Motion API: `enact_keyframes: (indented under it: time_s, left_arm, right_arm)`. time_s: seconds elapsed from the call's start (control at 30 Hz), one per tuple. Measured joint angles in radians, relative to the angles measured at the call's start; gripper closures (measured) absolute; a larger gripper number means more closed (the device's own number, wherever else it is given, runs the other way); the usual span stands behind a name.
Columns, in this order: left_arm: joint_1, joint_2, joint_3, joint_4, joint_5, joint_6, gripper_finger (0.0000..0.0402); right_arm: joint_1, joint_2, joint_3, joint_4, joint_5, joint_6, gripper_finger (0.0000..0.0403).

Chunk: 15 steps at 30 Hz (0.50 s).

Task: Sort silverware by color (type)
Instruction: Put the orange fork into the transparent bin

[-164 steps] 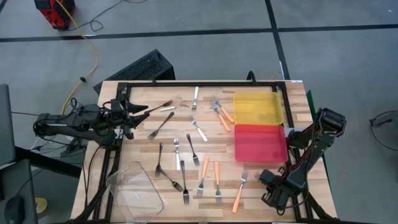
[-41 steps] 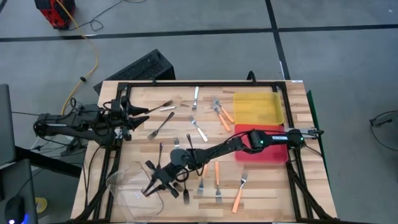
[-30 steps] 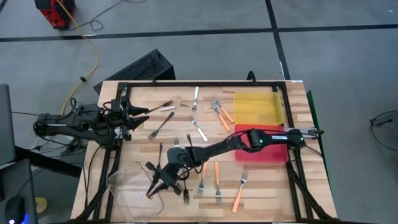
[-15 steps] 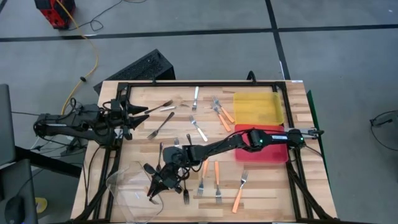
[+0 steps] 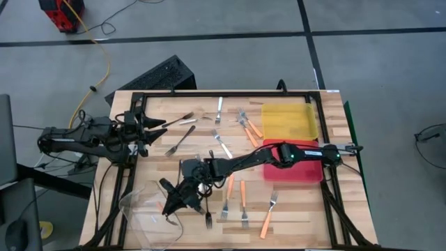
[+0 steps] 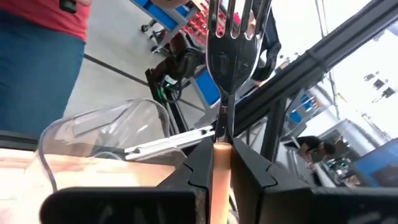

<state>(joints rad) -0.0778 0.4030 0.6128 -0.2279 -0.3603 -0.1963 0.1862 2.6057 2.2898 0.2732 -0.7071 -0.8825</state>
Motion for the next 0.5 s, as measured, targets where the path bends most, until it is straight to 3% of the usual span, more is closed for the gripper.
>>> enact_keyframes:
  time_s: [0.5]
  left_arm:
    - [0.0,0.0,0.0,0.0,-0.011,-0.018,0.025]
  right_arm:
    - [-0.023,0.04,-0.002,0.042,0.032,0.009,0.0343]
